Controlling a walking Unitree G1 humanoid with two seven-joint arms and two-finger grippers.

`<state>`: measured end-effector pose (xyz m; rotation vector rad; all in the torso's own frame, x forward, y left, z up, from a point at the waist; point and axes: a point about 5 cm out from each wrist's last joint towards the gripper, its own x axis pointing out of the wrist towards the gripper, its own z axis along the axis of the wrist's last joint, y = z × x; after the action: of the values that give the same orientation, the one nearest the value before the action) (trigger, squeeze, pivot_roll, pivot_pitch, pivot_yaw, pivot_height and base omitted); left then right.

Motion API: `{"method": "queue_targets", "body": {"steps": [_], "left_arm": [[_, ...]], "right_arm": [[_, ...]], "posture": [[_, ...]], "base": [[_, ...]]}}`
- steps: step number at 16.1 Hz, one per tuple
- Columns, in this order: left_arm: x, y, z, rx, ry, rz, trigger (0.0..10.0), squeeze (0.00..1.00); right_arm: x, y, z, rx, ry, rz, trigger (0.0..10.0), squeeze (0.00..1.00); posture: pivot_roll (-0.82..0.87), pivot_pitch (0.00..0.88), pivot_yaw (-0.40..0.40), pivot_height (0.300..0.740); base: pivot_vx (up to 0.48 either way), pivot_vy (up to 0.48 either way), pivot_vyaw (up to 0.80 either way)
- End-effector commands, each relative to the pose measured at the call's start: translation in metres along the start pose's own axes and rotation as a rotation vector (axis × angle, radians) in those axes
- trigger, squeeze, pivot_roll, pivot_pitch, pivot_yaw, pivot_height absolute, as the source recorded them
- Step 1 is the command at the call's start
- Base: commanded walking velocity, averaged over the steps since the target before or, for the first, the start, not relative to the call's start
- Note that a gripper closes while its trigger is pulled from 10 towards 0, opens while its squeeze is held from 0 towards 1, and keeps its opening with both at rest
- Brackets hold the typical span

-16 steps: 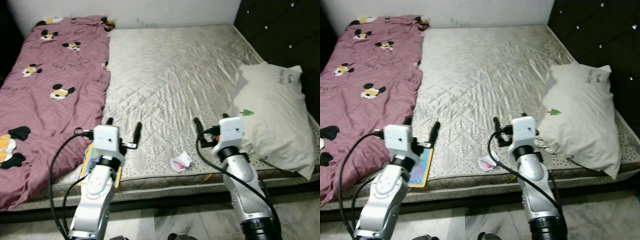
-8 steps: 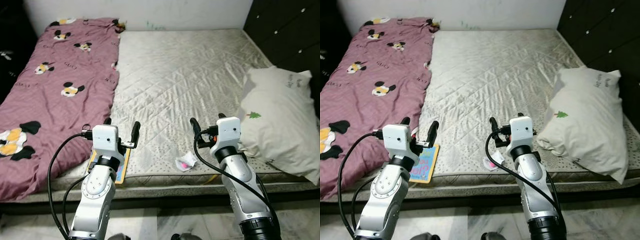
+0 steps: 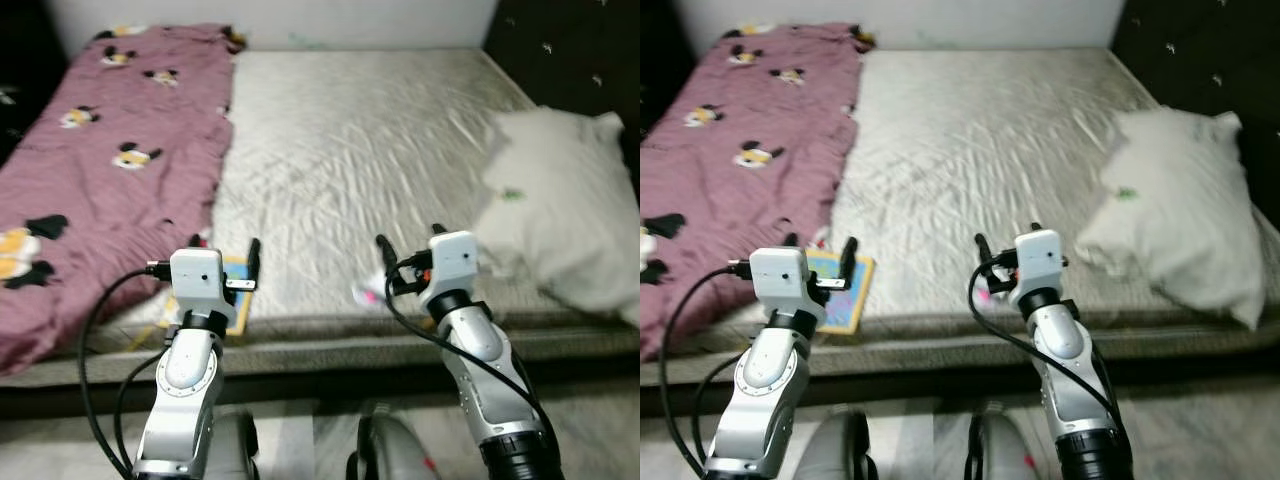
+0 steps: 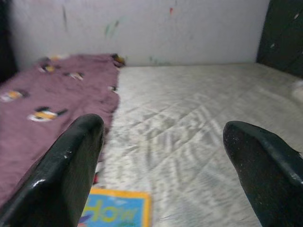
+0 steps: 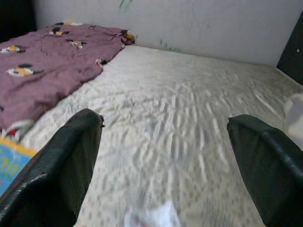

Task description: Clean up the room

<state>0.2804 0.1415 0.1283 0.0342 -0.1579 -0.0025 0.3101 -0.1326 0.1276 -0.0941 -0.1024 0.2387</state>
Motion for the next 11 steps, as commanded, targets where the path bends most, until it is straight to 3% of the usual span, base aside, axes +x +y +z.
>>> {"method": "queue_targets", "body": {"steps": [1,11], "left_arm": [[0.0010,0.0006,-0.0018,0.009,0.008,0.011,10.0,0.00],[-0.0005,0.0010,0.0000,-0.011,-0.017,-0.020,10.0,0.00]], "right_arm": [[0.0001,0.0024,0.0009,-0.008,-0.005,0.022,10.0,0.00],[-0.0008,0.0068,-0.0026,-0.054,0.000,0.068,10.0,0.00]], "posture": [[-0.03,0.131,-0.001,0.575],[-0.03,0.128,-0.004,0.575]], "base": [[0.000,0.000,0.00],[0.027,0.000,0.00]]}}
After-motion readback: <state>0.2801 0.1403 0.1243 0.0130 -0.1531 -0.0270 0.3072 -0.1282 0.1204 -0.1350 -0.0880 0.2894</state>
